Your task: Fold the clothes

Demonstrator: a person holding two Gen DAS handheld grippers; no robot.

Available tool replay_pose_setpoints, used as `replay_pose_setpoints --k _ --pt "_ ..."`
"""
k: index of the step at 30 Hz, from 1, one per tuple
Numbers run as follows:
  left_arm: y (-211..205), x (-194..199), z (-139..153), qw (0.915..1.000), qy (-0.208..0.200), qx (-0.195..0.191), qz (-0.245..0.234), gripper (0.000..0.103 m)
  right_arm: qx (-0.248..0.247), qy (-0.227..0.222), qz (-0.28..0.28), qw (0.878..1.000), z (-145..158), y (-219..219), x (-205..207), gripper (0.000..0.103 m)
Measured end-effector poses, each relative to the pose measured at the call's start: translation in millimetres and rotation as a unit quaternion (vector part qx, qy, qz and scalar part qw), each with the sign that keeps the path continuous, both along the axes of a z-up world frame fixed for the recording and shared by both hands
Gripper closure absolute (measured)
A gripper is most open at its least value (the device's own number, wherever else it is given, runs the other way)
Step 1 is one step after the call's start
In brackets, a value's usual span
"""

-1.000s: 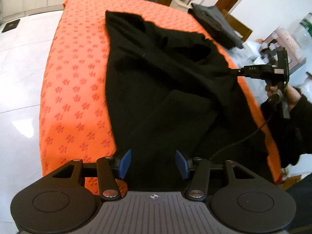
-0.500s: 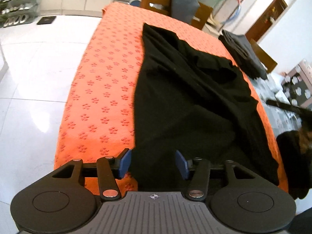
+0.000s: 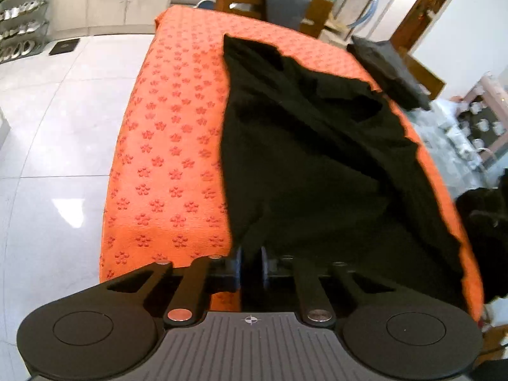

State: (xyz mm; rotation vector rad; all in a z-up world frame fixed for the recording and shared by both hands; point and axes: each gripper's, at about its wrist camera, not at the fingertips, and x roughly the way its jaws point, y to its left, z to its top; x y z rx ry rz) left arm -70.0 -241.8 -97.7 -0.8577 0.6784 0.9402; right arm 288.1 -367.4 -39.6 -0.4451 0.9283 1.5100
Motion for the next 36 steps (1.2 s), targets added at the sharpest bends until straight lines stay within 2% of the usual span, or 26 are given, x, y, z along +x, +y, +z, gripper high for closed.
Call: replay_pose_setpoints --k 5,8,12,16,18,21,26,28,32,36 --pt "-13 -10 33 0.9986 -0.049 -0.019 -0.012 0.092 -0.001 -0.010 -0.014 1.000 8 -35 -17 0.053" --pt "-12 -9 26 0.9962 -0.069 -0.053 -0.003 0.092 -0.006 -0.009 -0.016 1.000 7 -50 -25 0.053" --pt "-8 -11 -3 0.9944 -0.066 -0.077 0.031 0.088 -0.018 -0.029 -0.022 0.999 -3 -56 -32 0.053" --pt "-4 -17 -14 0.9932 -0.067 -0.080 0.051 0.085 -0.030 -0.059 -0.041 0.997 -14 -59 -28 0.052" --pt "-3 -20 -15 0.9922 -0.075 -0.081 0.059 0.071 -0.036 -0.077 -0.053 0.995 -21 -60 -26 0.052" --pt "-2 -22 -18 0.9912 -0.079 -0.085 0.064 0.063 -0.053 -0.104 -0.057 0.991 -36 -62 -21 0.051" --pt "-2 -21 -23 0.9899 -0.076 -0.099 0.068 0.062 -0.030 -0.092 0.007 0.995 -36 -54 -37 0.051" --pt "-3 -21 -22 0.9899 -0.076 -0.097 0.070 0.062 -0.013 -0.077 0.053 0.996 -31 -46 -50 0.047" --pt "-7 -23 -17 0.9914 -0.075 -0.086 0.065 0.062 0.016 -0.059 0.144 0.988 -23 -27 -81 0.046" --pt "-17 -32 -12 0.9931 -0.074 -0.071 0.056 0.056 0.018 -0.049 0.177 0.983 -21 -13 -97 0.046"
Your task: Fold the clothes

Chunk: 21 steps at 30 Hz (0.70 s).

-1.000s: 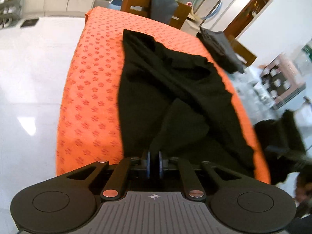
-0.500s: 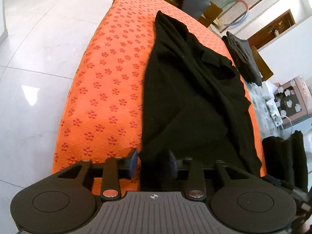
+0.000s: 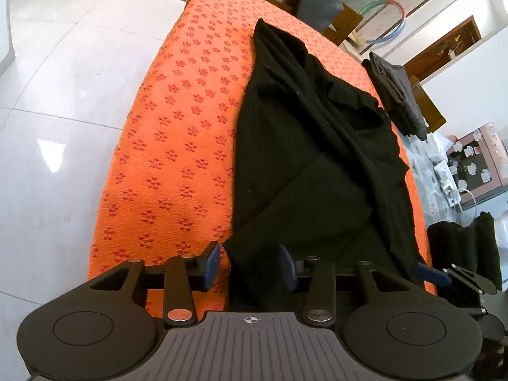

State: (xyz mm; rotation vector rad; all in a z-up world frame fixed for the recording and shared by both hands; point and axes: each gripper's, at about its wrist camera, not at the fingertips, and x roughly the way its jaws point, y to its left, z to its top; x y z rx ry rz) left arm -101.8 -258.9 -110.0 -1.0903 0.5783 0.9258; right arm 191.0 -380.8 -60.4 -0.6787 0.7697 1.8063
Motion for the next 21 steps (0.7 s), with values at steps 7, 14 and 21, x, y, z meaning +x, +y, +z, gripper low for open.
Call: replay_pose_setpoints --k 7,14,21 --pt "-25 -14 7 0.9988 0.014 0.032 -0.034 0.052 -0.012 -0.017 -0.031 0.999 -3 -19 -3 0.045" --pt "-73 -25 6 0.9914 0.028 0.059 -0.114 0.051 -0.023 -0.026 -0.066 0.997 -11 -75 -20 0.044" --pt "-112 -27 4 0.9785 0.047 0.092 -0.178 0.050 -0.029 -0.061 -0.105 0.992 -22 -124 -25 0.043"
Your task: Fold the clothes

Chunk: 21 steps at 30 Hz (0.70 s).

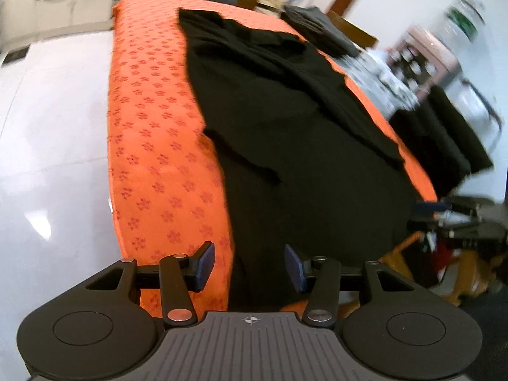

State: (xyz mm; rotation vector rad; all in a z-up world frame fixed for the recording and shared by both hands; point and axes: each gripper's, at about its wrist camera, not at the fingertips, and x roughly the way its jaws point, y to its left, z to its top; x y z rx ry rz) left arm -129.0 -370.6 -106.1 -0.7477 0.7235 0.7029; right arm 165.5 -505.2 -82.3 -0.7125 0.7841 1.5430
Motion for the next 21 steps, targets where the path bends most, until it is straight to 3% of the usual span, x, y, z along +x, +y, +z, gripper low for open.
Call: replay_pose_setpoints --k 2,10,15,21 --pt "-12 3 1 0.9994 0.015 0.023 -0.023 0.045 -0.004 -0.018 -0.003 1.000 -3 -11 3 0.042" --pt "-38 9 5 0.9921 0.031 0.080 -0.092 0.041 -0.001 -0.066 0.016 0.998 -8 -32 6 0.038" --pt "-48 12 4 0.9863 0.048 0.103 -0.119 0.040 0.039 -0.040 0.100 0.993 -1 -22 -28 0.038" --pt "-57 12 5 0.9843 0.051 0.117 -0.122 0.040 0.070 -0.008 0.217 0.974 -4 -1 -84 0.041"
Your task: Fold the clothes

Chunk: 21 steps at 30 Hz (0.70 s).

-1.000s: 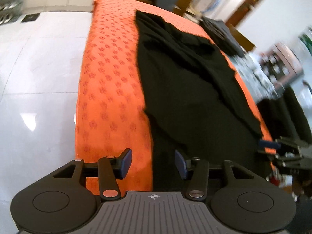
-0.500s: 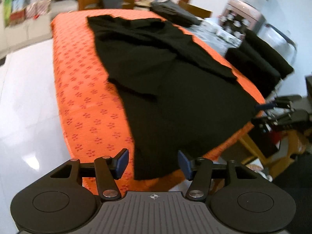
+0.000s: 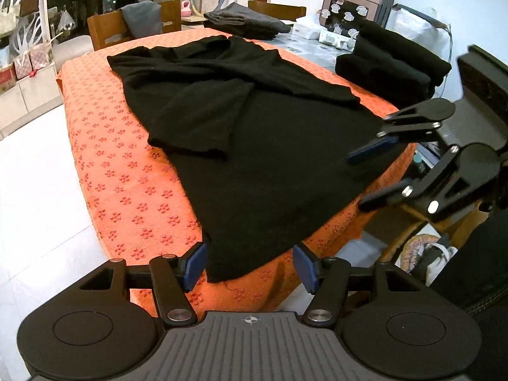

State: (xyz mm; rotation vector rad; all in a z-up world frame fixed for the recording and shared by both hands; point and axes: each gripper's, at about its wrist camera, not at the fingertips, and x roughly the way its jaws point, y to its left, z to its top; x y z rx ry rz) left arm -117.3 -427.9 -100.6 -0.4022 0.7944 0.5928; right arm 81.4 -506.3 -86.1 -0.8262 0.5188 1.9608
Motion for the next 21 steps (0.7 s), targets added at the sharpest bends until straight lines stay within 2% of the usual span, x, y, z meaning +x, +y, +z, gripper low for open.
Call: replay_pose_setpoints --k 4,7,8,9,10,12,15,17,18,21 --pt "-5 -5 2 1.0000 0.003 0.006 0.007 0.040 0.015 0.014 0.076 0.997 -3 14 -36 0.044" --pt "-8 -7 5 0.9998 -0.001 0.013 0.013 0.038 0.019 0.001 0.116 0.993 -10 20 -53 0.046" --pt "-9 -8 5 0.9998 -0.002 0.015 0.015 0.037 0.020 -0.004 0.130 0.991 -13 22 -58 0.048" --pt "-10 -9 6 0.9997 -0.003 0.017 0.017 0.036 0.020 -0.009 0.138 0.990 -16 25 -62 0.055" --pt "-10 -10 7 0.9996 -0.005 0.019 0.019 0.036 0.019 -0.015 0.141 0.990 -19 27 -65 0.060" --pt "-8 -15 9 0.9993 -0.017 0.015 0.029 0.035 0.020 -0.025 0.146 0.989 -24 31 -71 0.060" --pt "1 -24 12 0.9977 -0.042 -0.002 0.054 0.035 0.025 -0.030 0.149 0.988 -26 32 -72 0.076" --pt "4 -27 15 0.9973 -0.046 0.005 0.056 0.035 0.024 -0.025 0.148 0.988 -24 32 -70 0.086" --pt "5 -26 16 0.9980 -0.038 0.019 0.047 0.034 0.025 -0.021 0.142 0.989 -21 31 -68 0.098" --pt "4 -20 18 0.9985 -0.013 0.054 -0.001 0.032 0.027 0.000 0.123 0.992 -12 30 -62 0.098"
